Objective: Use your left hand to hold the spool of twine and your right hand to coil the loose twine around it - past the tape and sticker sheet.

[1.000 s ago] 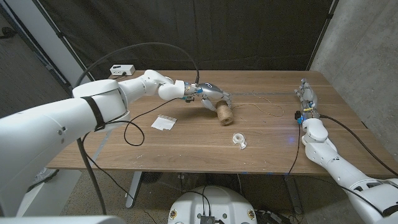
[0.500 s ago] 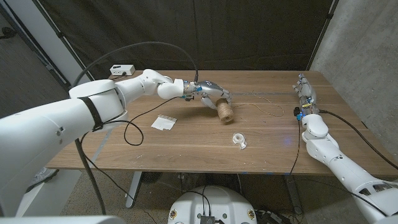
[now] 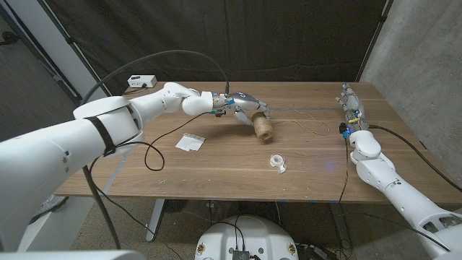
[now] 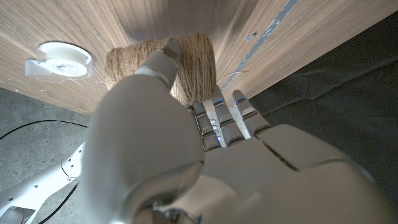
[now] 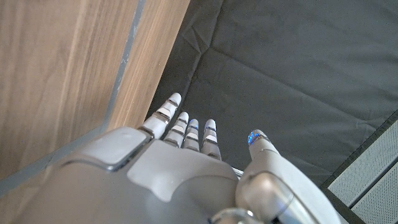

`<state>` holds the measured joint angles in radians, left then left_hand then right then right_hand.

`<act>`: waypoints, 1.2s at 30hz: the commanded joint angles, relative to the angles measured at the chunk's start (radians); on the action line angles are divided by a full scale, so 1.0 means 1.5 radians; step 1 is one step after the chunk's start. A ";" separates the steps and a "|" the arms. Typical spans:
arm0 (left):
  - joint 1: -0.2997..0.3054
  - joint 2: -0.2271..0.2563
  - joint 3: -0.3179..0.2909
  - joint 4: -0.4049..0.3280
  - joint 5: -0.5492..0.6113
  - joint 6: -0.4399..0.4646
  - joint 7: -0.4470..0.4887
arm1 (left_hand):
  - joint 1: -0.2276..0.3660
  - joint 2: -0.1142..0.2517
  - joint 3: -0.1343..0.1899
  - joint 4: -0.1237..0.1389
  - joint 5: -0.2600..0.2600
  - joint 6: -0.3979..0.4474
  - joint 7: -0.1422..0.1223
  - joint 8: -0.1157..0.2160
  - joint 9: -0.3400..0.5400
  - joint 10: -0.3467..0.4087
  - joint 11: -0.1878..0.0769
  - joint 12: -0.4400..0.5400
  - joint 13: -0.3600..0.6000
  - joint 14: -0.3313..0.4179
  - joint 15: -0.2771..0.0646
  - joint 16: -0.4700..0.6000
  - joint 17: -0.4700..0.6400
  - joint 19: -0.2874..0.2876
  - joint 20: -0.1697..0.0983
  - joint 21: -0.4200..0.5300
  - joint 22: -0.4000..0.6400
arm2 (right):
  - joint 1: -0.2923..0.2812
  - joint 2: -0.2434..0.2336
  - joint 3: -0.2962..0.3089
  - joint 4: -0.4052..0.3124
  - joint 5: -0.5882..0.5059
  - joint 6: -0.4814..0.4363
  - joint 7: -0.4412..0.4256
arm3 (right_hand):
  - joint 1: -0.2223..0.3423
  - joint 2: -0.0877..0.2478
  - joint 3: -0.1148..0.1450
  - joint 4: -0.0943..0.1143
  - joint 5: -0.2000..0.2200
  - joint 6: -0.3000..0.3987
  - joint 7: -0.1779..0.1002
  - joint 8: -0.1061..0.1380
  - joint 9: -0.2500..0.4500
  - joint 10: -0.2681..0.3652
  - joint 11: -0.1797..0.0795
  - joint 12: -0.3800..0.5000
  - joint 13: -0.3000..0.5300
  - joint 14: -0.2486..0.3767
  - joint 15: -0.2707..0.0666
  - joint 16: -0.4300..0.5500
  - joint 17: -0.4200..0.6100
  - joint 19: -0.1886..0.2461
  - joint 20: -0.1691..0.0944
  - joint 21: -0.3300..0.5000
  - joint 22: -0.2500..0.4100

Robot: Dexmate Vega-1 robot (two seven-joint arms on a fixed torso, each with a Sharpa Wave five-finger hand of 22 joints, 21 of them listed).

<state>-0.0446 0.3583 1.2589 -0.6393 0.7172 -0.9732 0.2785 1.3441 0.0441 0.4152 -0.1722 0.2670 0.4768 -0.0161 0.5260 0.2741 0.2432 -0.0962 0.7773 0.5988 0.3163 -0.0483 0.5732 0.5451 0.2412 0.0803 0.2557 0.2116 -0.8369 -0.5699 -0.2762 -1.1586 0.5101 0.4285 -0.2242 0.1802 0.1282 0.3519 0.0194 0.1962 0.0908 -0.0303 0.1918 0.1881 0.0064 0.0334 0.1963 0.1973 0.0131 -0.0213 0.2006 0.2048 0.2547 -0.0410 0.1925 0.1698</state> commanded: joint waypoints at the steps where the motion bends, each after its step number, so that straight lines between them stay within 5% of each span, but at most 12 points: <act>1: 0.032 0.030 -0.049 -0.067 -0.011 0.024 -0.040 | 0.005 0.014 0.004 0.007 0.007 0.005 -0.003 0.051 0.083 0.007 0.000 0.004 0.079 0.007 -0.001 0.003 0.002 0.003 -0.001 0.004 0.004 | -0.013 -0.018 0.001 -0.044 -0.003 -0.031 0.007 | -0.005 -0.003 0.004 -0.001 0.002 0.003 0.003 0.004 0.003 0.000 0.000 0.004 0.002 0.000 -0.002 0.003 0.001 0.006 -0.004 0.003 0.002; 14: 0.066 0.057 -0.101 -0.138 -0.024 0.062 -0.100 | 0.008 0.015 0.006 0.006 0.010 0.004 -0.003 0.059 0.087 0.008 -0.001 0.006 0.085 0.009 -0.002 0.002 0.003 0.001 0.000 0.003 0.004 | -0.010 -0.027 -0.001 -0.060 0.000 -0.051 0.024 | -0.005 -0.002 0.006 -0.002 0.002 0.004 0.004 0.004 0.003 0.000 0.000 0.004 0.002 0.001 -0.002 0.003 0.001 0.006 -0.004 0.003 0.002; 36: 0.094 0.048 -0.151 -0.167 -0.060 0.108 -0.144 | 0.006 0.017 0.008 0.008 0.013 0.010 -0.004 0.074 0.091 0.015 -0.006 0.010 0.095 0.016 -0.005 0.000 0.004 0.001 -0.001 0.003 0.004 | -0.006 -0.044 -0.009 -0.093 -0.002 -0.084 0.044 | -0.005 -0.003 0.008 -0.003 0.002 0.007 0.005 0.005 0.003 0.002 -0.001 0.004 0.002 0.001 -0.003 0.003 0.001 0.006 -0.004 0.003 0.002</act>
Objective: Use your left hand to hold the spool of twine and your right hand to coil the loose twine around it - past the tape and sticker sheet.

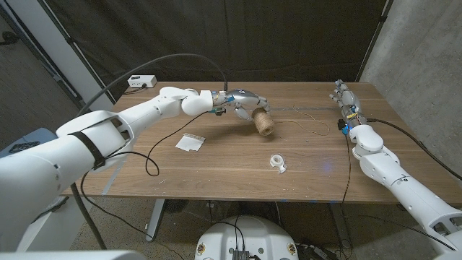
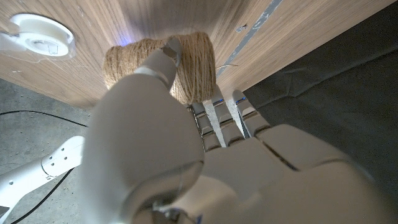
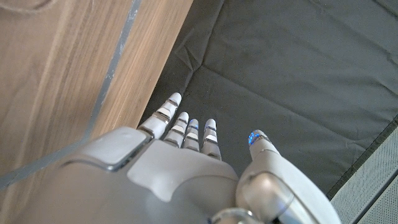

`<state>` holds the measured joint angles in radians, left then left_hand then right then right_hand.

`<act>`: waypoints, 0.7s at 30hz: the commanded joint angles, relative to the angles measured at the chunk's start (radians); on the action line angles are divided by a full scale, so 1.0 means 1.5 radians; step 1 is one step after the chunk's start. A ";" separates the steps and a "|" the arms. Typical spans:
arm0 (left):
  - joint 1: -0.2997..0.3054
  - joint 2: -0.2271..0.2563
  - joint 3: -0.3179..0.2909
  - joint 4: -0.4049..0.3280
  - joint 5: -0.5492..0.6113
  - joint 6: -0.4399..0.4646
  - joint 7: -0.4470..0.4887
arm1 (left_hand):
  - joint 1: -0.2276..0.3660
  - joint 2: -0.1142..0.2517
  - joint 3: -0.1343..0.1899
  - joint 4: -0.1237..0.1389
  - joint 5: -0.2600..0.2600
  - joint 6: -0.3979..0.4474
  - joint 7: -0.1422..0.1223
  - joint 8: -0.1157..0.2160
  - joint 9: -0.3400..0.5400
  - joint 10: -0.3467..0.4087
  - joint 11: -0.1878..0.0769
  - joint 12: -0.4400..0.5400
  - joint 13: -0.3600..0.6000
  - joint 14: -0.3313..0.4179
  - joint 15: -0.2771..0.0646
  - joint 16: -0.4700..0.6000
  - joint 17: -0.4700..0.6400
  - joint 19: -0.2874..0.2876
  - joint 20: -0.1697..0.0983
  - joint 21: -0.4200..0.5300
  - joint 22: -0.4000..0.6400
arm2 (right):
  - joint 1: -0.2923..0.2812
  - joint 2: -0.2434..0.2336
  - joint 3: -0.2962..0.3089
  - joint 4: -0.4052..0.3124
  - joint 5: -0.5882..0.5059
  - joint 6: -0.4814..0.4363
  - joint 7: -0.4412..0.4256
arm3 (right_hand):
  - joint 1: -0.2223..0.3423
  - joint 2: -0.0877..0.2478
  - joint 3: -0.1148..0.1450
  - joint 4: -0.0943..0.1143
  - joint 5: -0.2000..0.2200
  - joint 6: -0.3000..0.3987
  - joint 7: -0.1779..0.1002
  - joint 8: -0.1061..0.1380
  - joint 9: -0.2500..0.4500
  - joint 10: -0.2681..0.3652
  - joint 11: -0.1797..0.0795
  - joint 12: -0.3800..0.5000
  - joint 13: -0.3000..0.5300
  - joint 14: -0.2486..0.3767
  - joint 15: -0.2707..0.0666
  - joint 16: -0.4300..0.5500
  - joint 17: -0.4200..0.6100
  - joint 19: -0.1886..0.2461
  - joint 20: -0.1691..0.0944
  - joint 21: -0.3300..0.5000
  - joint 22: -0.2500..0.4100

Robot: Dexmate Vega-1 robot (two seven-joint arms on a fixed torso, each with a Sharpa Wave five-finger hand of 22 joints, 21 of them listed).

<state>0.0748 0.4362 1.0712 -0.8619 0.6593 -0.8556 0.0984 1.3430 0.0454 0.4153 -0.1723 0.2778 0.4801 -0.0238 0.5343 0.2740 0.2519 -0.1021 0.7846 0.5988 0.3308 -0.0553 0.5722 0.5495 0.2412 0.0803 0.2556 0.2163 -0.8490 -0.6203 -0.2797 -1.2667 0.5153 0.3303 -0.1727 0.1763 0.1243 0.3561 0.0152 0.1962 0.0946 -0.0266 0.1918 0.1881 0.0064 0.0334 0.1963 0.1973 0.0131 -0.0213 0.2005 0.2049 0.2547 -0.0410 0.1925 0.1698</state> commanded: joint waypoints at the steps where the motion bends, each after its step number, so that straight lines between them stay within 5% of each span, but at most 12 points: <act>1: 0.015 -0.004 -0.027 -0.020 -0.021 0.033 -0.024 | 0.007 0.016 0.008 0.007 0.006 0.007 0.000 0.068 0.091 0.009 -0.001 0.005 0.096 0.007 -0.001 0.000 0.001 0.000 -0.001 0.003 0.001 | 0.004 -0.011 -0.009 -0.020 -0.008 -0.018 0.011 | -0.003 0.000 0.005 0.000 0.002 0.004 0.002 0.005 0.003 0.003 0.000 0.004 0.002 0.001 -0.002 0.003 0.001 0.006 -0.004 0.003 0.002; 21: 0.017 -0.011 -0.039 -0.028 -0.044 0.079 -0.044 | 0.007 0.018 0.015 0.007 0.012 0.012 0.000 0.079 0.089 0.017 -0.002 0.008 0.104 0.016 -0.001 -0.004 -0.001 -0.002 -0.001 0.002 0.002 | 0.029 -0.009 -0.025 -0.006 -0.011 -0.018 0.048 | 0.003 -0.001 0.009 -0.007 0.002 0.013 0.008 0.007 0.003 0.009 0.002 0.006 0.002 0.003 -0.002 0.003 -0.001 0.007 -0.005 0.003 0.002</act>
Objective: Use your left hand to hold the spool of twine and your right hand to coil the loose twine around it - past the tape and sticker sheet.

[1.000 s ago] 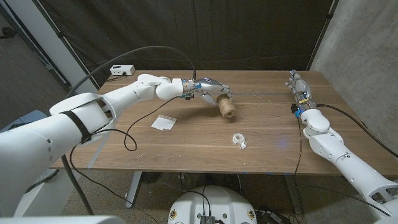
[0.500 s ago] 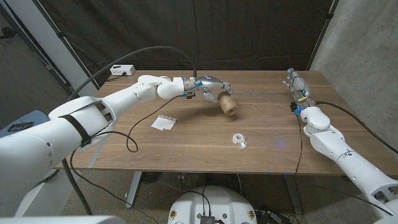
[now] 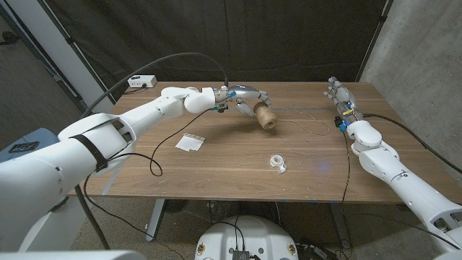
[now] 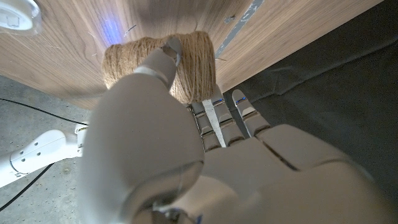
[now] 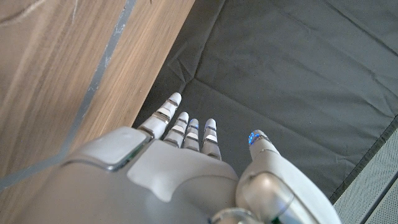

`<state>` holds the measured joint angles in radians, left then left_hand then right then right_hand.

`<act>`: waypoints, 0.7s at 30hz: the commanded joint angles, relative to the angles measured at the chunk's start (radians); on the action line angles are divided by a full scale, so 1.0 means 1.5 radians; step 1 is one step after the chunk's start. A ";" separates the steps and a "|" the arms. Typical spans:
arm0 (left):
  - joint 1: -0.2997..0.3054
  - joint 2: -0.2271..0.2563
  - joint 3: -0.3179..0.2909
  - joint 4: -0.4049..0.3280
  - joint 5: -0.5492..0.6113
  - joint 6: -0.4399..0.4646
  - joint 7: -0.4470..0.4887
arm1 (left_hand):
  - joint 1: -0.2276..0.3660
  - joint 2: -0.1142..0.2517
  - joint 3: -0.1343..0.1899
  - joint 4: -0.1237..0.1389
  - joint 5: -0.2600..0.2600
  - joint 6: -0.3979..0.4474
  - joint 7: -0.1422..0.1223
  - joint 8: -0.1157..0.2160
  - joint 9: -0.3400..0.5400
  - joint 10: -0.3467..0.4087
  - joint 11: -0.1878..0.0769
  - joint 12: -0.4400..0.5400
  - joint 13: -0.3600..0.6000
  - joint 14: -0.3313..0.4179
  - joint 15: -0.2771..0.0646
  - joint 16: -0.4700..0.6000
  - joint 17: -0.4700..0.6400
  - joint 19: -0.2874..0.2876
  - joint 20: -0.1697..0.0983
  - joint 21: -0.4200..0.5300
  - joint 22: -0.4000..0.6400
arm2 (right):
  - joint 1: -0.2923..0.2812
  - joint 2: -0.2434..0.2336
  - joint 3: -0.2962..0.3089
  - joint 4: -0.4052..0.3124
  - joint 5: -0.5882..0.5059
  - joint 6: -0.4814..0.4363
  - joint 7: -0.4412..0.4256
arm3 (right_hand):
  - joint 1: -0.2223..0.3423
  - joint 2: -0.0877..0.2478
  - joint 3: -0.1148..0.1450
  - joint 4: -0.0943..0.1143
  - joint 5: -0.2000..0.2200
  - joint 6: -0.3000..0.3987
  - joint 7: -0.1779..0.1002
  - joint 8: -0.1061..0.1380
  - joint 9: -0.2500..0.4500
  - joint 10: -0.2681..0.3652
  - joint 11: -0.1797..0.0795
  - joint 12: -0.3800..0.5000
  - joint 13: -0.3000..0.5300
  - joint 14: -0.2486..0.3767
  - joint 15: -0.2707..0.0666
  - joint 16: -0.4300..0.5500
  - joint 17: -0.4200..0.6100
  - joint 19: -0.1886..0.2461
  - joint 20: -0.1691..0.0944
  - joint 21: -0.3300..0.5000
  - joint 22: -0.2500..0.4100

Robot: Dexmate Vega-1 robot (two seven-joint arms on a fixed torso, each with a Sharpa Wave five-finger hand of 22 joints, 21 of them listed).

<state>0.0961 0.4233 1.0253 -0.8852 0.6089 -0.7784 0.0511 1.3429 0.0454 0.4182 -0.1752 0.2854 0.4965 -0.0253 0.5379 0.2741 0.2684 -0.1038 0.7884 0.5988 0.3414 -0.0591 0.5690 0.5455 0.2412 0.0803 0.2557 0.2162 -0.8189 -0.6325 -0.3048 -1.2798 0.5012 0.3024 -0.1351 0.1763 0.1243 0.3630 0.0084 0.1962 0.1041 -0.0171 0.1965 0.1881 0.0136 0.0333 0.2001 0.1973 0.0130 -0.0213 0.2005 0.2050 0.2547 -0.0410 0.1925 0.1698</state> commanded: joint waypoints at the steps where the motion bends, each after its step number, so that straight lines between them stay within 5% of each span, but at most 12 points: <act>1: 0.003 -0.003 -0.010 -0.014 -0.012 0.030 -0.012 | 0.006 0.019 0.013 0.010 0.007 0.002 0.001 0.077 0.088 0.006 -0.001 0.005 0.105 0.008 0.001 -0.002 0.001 -0.002 0.000 0.002 0.002 | 0.008 -0.002 -0.008 0.000 -0.001 -0.001 0.024 | 0.003 -0.001 0.004 -0.002 0.002 0.007 0.002 0.004 0.003 0.005 0.002 0.004 0.002 0.003 -0.002 0.003 -0.001 0.007 -0.006 0.003 0.002; 21: 0.014 -0.001 -0.024 -0.047 -0.030 0.079 -0.030 | 0.005 0.020 0.014 0.010 0.010 -0.001 0.002 0.081 0.085 0.006 -0.001 0.005 0.111 0.009 0.001 -0.003 0.005 -0.004 0.000 0.002 0.003 | 0.026 -0.007 -0.017 0.003 -0.006 0.009 0.057 | 0.005 0.000 0.005 -0.006 0.001 0.014 0.004 0.005 0.003 0.017 -0.003 0.007 0.002 0.006 -0.004 0.004 0.000 0.008 -0.004 0.003 0.002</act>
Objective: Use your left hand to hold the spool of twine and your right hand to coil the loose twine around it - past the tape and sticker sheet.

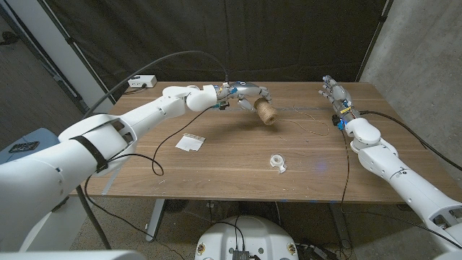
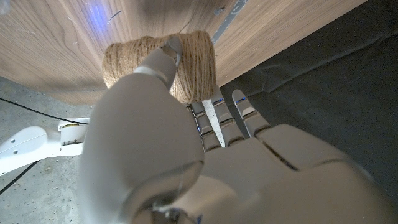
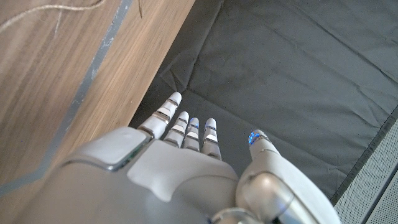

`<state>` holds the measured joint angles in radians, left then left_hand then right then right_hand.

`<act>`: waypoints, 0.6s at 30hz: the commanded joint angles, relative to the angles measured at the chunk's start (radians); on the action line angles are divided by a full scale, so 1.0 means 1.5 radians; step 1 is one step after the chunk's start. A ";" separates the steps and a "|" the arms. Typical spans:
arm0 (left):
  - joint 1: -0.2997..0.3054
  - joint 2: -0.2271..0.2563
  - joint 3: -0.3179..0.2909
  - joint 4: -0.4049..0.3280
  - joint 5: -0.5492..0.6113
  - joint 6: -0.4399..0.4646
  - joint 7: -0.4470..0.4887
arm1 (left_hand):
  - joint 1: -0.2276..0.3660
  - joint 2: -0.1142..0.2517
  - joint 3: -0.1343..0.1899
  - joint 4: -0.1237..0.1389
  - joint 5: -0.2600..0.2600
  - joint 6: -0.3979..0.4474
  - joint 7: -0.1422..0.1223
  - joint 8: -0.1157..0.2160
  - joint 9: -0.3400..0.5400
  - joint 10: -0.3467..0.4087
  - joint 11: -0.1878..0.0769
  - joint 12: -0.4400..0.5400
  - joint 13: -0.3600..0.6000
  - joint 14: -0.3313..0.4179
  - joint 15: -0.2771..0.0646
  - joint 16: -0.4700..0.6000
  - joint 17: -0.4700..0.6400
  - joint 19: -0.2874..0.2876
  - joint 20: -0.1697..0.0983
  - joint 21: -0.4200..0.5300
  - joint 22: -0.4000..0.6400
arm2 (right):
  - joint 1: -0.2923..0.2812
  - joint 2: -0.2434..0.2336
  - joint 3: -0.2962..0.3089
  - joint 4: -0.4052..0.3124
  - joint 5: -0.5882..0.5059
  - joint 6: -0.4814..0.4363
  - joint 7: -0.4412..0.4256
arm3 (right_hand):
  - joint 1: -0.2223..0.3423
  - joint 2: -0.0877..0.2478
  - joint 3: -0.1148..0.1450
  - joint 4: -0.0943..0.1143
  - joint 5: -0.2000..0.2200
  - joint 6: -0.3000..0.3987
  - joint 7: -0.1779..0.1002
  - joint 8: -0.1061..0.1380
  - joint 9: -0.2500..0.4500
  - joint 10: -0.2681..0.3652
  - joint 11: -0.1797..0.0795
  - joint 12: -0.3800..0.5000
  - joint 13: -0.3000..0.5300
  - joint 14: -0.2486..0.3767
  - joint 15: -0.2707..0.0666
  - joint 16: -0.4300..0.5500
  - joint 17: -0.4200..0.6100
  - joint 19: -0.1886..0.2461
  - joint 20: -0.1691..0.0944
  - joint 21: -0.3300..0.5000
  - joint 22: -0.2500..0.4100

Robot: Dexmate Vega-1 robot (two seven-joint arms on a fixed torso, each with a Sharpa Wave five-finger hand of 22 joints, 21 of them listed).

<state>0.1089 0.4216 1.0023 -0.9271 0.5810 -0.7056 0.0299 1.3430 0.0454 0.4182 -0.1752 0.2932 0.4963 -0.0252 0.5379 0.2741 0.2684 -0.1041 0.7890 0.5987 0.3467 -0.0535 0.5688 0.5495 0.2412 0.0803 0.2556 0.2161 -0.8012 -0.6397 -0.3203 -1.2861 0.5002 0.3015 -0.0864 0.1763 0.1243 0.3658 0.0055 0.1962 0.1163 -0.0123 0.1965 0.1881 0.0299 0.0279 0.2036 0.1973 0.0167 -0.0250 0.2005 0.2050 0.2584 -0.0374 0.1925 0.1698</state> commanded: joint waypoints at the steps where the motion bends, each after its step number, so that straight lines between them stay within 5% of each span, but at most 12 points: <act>1: 0.005 0.001 -0.009 -0.023 -0.012 0.033 -0.017 | 0.004 0.019 0.014 0.010 0.005 -0.002 0.003 0.081 0.084 0.006 0.000 0.004 0.111 0.006 -0.002 -0.003 0.002 -0.004 0.000 0.002 0.003 | 0.017 -0.003 -0.007 0.010 -0.007 0.012 0.027 | 0.005 0.000 0.003 -0.004 0.001 0.006 0.000 0.006 0.003 0.007 0.001 0.005 0.002 0.003 -0.001 0.004 0.000 0.005 -0.006 0.003 0.002; 18: 0.027 0.010 -0.041 -0.089 -0.053 0.101 -0.057 | -0.001 0.020 0.013 0.012 0.007 -0.005 0.005 0.084 0.081 0.004 0.004 0.003 0.116 0.003 0.000 -0.003 0.006 -0.006 0.000 0.002 0.003 | 0.031 -0.006 -0.022 0.015 -0.021 0.007 0.041 | 0.005 0.000 0.003 -0.005 0.001 0.008 0.000 0.005 0.003 0.009 0.002 0.005 0.002 0.002 -0.001 0.004 0.000 0.005 -0.006 0.003 0.002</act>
<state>0.1279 0.4258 0.9691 -0.9996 0.5379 -0.6156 -0.0175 1.3430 0.0454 0.4181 -0.1752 0.2939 0.4890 -0.0215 0.5419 0.2740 0.2678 -0.1039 0.7889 0.5987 0.3465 -0.0534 0.5652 0.5547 0.2374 0.0841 0.2556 0.2160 -0.7638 -0.6429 -0.3426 -1.2631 0.4794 0.3160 -0.0373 0.1763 0.1243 0.3685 0.0028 0.1962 0.1162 -0.0124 0.1965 0.1881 0.0352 0.0332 0.2074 0.1973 0.0167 -0.0249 0.2005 0.2050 0.2584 -0.0374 0.1925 0.1698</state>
